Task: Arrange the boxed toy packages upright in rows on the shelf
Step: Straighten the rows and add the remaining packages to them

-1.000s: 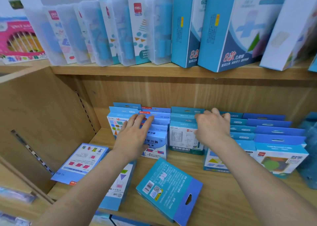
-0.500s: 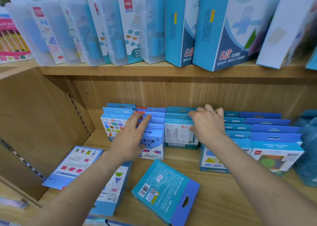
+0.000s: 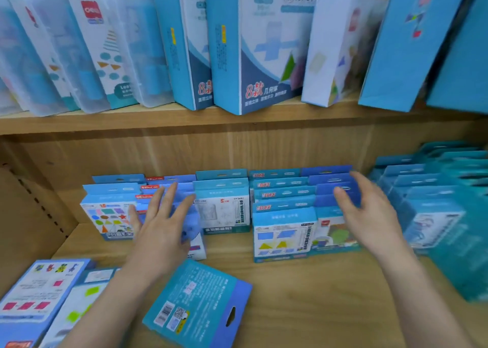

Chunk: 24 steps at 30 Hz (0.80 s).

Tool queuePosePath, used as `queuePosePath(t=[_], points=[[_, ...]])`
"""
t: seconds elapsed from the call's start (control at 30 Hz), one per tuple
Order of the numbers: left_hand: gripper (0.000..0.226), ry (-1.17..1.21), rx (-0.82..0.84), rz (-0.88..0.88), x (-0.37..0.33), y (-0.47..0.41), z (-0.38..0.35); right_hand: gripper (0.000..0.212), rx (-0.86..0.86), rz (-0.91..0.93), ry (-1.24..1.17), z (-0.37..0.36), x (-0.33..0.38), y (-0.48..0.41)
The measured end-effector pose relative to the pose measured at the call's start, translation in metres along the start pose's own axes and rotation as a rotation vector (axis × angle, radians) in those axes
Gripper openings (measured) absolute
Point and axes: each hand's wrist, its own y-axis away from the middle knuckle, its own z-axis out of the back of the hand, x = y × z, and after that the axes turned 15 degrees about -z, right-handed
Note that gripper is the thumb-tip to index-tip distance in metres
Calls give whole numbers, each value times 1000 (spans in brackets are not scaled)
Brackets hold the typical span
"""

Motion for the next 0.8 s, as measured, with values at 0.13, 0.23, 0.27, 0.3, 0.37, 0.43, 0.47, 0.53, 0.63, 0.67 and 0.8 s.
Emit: queuePosePath(t=[0.13, 0.23, 0.27, 0.3, 0.37, 0.43, 0.47, 0.53, 0.63, 0.67, 0.8], points=[[99, -69, 52, -11, 16, 1, -6, 65, -40, -55, -68, -3, -25, -10], [103, -89, 48, 10, 13, -2, -4, 73, 63, -174, -251, -2, -34, -18], [106, -99, 49, 19, 9, -1, -2, 74, 93, -207, -314, -2, -35, -20], [110, -111, 41, 20, 3, -1, 0, 74, 117, -234, -378, -1, -35, -21], [110, -85, 4, -47, -14, -2, 4, 77, 157, -281, -496, -2, -35, -26], [100, 68, -43, -232, -42, -5, 8, 78, 191, -331, -572, -3, -35, -30], [97, 198, -50, -305, -59, -8, 9, 78, 204, -349, -595, -4, -34, -32], [97, 427, -7, -356, -88, -15, 7, 73, 218, -363, -612, -5, -33, -31], [102, 492, -37, -316, -106, -29, -7, 59, 213, -343, -622, -7, -32, -29], [101, 491, -42, -285, -106, -33, -10, 56, 211, -335, -618, -9, -33, -29], [96, 477, -43, -241, -104, -40, -16, 35, 237, -310, -625, -11, -35, -31]])
